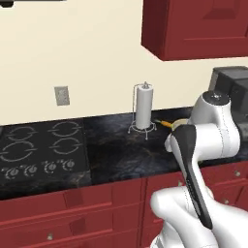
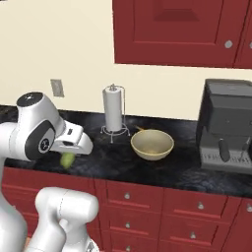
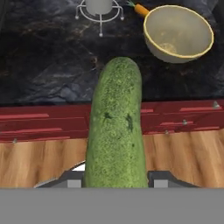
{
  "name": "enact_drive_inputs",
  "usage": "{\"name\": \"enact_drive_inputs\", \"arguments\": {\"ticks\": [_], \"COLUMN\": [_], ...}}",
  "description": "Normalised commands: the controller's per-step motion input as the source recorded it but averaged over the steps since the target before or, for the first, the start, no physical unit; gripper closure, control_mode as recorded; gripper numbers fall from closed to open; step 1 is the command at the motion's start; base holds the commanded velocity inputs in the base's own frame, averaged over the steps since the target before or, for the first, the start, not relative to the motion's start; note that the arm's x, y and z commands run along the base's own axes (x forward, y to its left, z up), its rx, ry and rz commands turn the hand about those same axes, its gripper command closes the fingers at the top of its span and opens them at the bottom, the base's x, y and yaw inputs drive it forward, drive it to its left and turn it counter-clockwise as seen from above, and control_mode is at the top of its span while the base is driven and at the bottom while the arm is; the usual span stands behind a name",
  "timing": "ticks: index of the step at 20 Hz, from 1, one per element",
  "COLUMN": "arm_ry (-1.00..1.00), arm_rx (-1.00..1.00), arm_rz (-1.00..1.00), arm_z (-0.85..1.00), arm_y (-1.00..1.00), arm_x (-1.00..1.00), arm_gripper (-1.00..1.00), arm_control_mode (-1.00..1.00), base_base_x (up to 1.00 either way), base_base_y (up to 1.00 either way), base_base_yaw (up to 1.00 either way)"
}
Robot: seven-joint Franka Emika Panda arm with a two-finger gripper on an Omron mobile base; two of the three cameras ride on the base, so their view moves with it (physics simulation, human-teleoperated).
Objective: Place the two vegetables and bowl onto the tray for setting up a vegetable dip station.
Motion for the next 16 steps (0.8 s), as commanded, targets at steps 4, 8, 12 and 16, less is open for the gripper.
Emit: {"name": "enact_drive_inputs", "arguments": {"ticks": [4, 8, 12, 16], "arm_ry": [0.00, 0.00, 0.00, 0.00], "arm_rx": [0.00, 0.00, 0.00, 0.00], "arm_rz": [0.00, 0.00, 0.00, 0.00], "arm_z": [0.00, 0.00, 0.00, 0.00], "arm_y": [0.00, 0.00, 0.00, 0.00], "arm_x": [0.00, 0.00, 0.00, 0.00], "arm_gripper": [1.00, 1.00, 1.00, 1.00], "arm_control_mode": [1.00, 1.00, 1.00, 1.00], "base_base_x": [0.00, 0.00, 0.00, 0.00], "base_base_y": [1.00, 1.00, 1.00, 1.00], "base_base_yaw": [0.00, 0.00, 0.00, 0.00]}}
